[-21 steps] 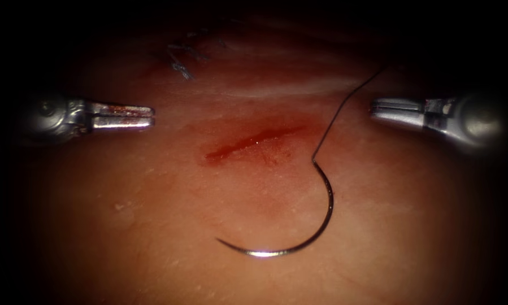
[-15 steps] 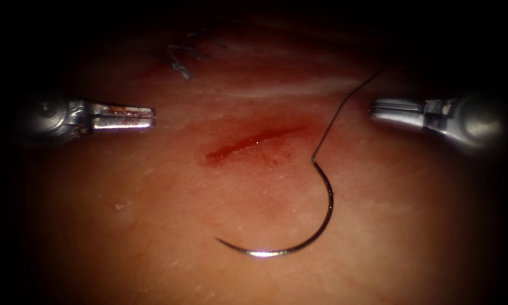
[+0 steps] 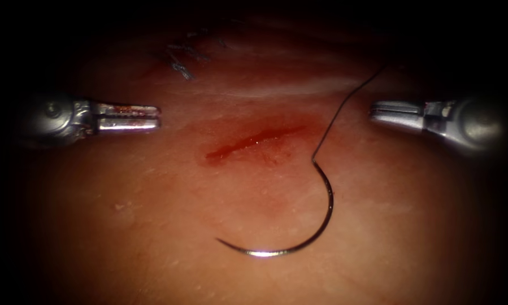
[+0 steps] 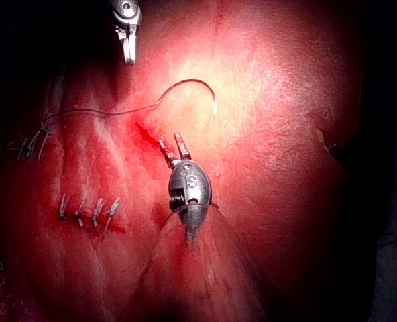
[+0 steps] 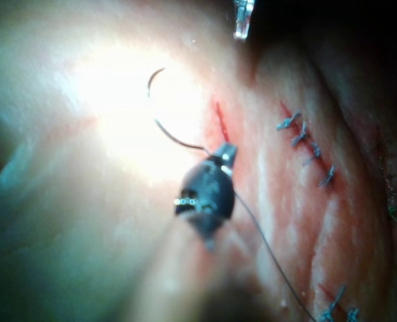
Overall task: Wound Closure
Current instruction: Pick up the needle with the left gripper.
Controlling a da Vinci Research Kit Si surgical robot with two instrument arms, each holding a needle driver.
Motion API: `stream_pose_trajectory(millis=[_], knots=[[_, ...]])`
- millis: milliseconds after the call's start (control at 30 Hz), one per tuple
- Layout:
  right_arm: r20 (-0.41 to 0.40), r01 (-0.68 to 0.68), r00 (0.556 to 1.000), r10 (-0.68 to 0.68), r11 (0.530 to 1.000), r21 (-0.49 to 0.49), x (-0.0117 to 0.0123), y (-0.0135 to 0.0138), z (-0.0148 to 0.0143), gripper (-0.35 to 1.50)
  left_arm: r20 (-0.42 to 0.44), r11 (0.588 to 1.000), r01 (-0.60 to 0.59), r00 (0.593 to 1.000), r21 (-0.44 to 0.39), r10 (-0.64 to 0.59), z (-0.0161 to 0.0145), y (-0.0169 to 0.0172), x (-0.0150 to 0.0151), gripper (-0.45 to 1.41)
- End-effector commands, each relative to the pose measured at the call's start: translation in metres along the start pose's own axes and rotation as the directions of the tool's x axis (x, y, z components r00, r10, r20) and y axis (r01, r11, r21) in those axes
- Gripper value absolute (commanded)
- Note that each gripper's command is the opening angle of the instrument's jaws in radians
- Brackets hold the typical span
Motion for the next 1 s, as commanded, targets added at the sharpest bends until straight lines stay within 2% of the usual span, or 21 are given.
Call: stream_pose_trajectory(millis=[33,233,333,433,767,1000], knots=[[-0.003,-0.002,1.000,0.002,1.000,0.003,0.0000,-0.0003,0.0009,0.14,-0.004,1.000,0.005,1.000,-0.003,-0.005,0.0006,0.0004,-0.0003,0.12],[-0.003,-0.003,1.000,0.003,1.000,0.002,0.0002,-0.0003,0.0014,0.51,0.003,0.998,0.045,0.999,-0.034,-0.045,0.0015,0.0016,0.0010,0.22],[-0.004,-0.003,1.000,0.003,1.000,0.004,0.0003,-0.0004,0.0014,0.62,0.022,0.994,0.094,0.995,-0.047,-0.093,0.0025,0.0026,0.0017,0.34],[-0.004,-0.003,1.000,0.003,1.000,0.004,0.0004,-0.0005,0.0015,0.73,0.037,0.991,0.124,0.992,-0.054,-0.122,0.0031,0.0032,0.0021,0.36],[0.006,-0.004,1.000,0.004,1.000,-0.003,0.0004,-0.0005,0.0016,0.76,0.143,0.974,0.219,0.967,-0.053,-0.209,0.0047,0.0052,0.0035,0.27],[0.014,-0.003,1.000,0.003,1.000,-0.005,0.0004,-0.0005,0.0016,0.76,0.265,0.977,0.214,0.943,-0.023,-0.200,0.0059,0.0063,0.0033,0.27]])
